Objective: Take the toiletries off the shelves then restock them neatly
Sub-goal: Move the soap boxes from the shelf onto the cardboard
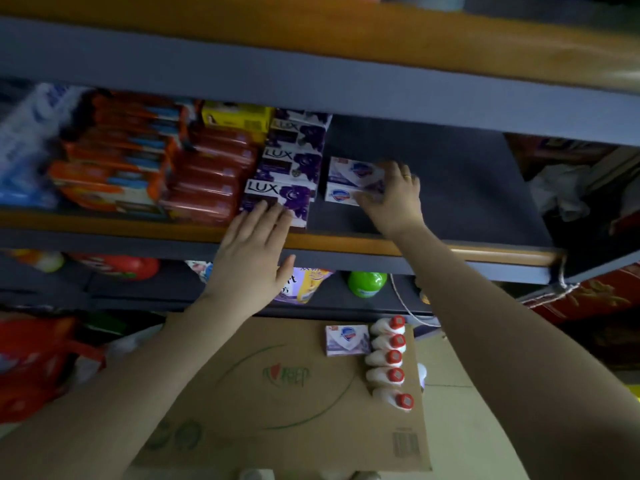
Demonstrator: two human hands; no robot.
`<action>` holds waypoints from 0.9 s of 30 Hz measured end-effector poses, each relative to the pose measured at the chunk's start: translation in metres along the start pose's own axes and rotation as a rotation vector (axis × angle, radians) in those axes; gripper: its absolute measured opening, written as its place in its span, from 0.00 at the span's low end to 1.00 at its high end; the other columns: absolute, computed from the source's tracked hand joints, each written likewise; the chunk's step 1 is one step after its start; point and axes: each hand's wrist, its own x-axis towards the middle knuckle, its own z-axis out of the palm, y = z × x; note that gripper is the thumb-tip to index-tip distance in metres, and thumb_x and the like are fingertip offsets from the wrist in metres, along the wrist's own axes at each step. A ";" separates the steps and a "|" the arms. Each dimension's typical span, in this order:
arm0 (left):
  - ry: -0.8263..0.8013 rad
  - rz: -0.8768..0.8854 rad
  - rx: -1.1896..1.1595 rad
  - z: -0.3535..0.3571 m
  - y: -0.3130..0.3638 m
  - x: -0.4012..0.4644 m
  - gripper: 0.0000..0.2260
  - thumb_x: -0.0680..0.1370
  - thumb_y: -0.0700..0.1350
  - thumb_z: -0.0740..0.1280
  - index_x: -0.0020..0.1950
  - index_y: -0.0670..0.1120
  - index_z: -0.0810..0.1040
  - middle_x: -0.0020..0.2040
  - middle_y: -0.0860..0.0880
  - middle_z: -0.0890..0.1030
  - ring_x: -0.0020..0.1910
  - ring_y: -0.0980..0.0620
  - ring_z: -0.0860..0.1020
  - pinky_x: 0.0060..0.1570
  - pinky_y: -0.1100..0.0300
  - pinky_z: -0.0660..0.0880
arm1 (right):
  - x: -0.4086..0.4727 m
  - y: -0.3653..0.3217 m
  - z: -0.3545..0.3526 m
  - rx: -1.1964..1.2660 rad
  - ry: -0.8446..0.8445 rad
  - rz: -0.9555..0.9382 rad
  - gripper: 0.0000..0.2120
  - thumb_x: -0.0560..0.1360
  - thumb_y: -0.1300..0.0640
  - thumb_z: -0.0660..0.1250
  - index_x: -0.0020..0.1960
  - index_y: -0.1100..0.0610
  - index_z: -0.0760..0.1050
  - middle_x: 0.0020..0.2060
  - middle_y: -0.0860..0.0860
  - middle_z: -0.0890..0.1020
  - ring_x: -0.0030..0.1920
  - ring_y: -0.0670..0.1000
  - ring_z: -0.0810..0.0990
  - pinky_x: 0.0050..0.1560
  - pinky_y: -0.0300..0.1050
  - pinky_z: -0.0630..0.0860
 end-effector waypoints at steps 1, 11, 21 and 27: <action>-0.018 0.009 0.009 0.002 -0.004 0.001 0.27 0.75 0.53 0.53 0.70 0.40 0.68 0.69 0.42 0.71 0.68 0.42 0.69 0.67 0.48 0.59 | 0.008 -0.001 0.002 -0.021 -0.038 -0.001 0.32 0.71 0.52 0.70 0.71 0.59 0.63 0.70 0.56 0.66 0.71 0.59 0.60 0.65 0.48 0.60; 0.051 0.044 -0.308 -0.005 -0.010 0.009 0.24 0.77 0.50 0.58 0.70 0.40 0.67 0.67 0.41 0.72 0.66 0.41 0.70 0.65 0.51 0.65 | 0.008 -0.011 -0.019 0.026 -0.151 -0.054 0.33 0.65 0.48 0.76 0.66 0.56 0.70 0.60 0.55 0.75 0.60 0.56 0.74 0.60 0.46 0.71; 0.052 -0.153 -1.332 -0.080 0.025 0.019 0.25 0.64 0.54 0.72 0.59 0.56 0.69 0.53 0.62 0.77 0.48 0.62 0.79 0.47 0.69 0.76 | -0.092 -0.056 -0.065 0.961 -0.492 0.007 0.20 0.66 0.62 0.69 0.57 0.53 0.73 0.44 0.45 0.83 0.45 0.43 0.80 0.46 0.38 0.76; -0.167 -0.261 -1.593 -0.071 0.023 0.011 0.12 0.72 0.45 0.71 0.53 0.52 0.74 0.46 0.56 0.81 0.41 0.63 0.79 0.42 0.70 0.74 | -0.116 -0.047 -0.052 0.223 -0.044 -0.171 0.36 0.62 0.50 0.77 0.65 0.59 0.70 0.57 0.54 0.75 0.56 0.55 0.74 0.55 0.47 0.73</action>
